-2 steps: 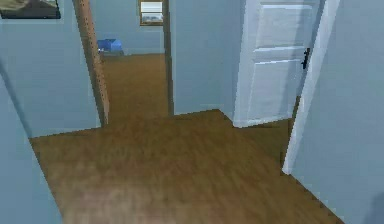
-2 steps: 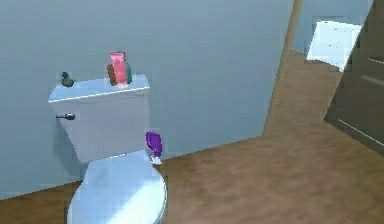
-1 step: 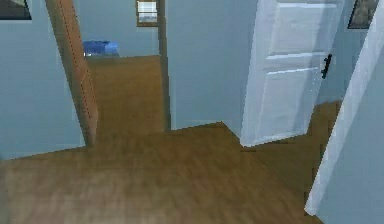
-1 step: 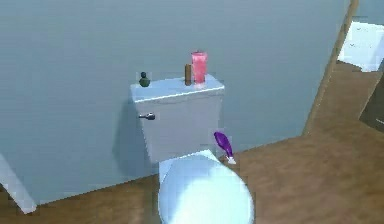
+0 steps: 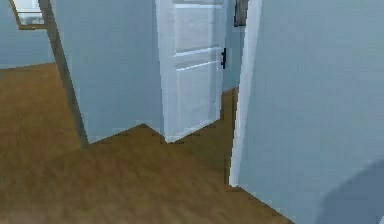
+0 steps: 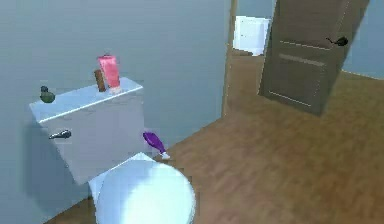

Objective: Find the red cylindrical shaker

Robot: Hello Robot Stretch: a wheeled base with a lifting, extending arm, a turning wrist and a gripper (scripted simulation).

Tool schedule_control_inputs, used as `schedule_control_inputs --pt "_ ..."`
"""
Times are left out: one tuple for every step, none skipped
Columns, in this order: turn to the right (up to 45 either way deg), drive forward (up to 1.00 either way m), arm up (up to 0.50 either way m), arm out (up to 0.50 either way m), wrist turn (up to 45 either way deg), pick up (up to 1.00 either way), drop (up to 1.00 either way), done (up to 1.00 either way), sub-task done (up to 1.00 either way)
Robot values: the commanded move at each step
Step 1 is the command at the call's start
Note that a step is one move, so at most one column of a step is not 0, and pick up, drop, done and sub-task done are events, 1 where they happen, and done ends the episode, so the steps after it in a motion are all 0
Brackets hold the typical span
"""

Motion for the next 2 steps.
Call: schedule_control_inputs --pt "0.0 1.00 0.00 0.00 0.0 0.00 0.00 0.00 0.00" --pt "0.0 0.35 0.00 0.00 0.0 0.00 0.00 0.00 0.00"
